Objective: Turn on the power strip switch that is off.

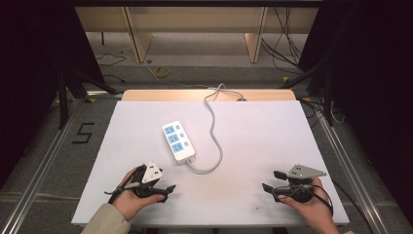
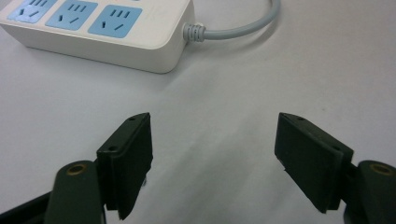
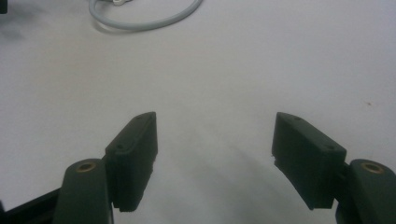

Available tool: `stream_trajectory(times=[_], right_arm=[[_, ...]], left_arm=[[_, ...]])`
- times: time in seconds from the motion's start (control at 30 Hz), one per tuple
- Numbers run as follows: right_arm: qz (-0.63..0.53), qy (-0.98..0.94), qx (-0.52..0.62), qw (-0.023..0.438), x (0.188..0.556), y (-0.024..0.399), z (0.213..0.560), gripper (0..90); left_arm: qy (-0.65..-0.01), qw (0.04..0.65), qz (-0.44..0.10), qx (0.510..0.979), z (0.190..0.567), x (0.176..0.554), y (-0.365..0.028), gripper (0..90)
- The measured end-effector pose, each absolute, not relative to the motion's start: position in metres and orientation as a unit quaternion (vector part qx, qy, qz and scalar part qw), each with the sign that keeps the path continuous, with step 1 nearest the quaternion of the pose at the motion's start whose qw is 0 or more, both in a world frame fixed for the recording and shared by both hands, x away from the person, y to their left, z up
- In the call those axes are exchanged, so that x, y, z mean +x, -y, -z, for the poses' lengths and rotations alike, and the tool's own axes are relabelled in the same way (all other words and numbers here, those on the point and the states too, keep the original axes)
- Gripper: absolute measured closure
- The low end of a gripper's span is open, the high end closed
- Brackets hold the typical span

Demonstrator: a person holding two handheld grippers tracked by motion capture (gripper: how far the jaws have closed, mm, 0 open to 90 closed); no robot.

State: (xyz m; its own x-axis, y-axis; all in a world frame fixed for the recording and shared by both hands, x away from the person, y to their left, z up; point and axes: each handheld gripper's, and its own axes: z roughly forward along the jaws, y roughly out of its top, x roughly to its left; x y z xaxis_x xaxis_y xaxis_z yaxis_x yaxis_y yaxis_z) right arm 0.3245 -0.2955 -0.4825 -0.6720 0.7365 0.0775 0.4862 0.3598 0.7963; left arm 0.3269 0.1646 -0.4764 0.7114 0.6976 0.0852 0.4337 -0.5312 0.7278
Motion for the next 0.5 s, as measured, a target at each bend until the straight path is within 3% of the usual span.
stream_trajectory(times=[0.23,0.5], right_arm=[[-0.423,-0.811,0.375,0.149,0.3233,0.2946,0.482,32.1],[-0.422,-0.812,0.375,0.149,0.324,0.2951,0.4822,32.2]], left_arm=[[-0.34,0.339,-0.2,0.854,0.4739,0.3261,-0.1668,37.4],[-0.344,0.323,-0.219,0.854,0.467,0.3259,-0.1685,81.0]])
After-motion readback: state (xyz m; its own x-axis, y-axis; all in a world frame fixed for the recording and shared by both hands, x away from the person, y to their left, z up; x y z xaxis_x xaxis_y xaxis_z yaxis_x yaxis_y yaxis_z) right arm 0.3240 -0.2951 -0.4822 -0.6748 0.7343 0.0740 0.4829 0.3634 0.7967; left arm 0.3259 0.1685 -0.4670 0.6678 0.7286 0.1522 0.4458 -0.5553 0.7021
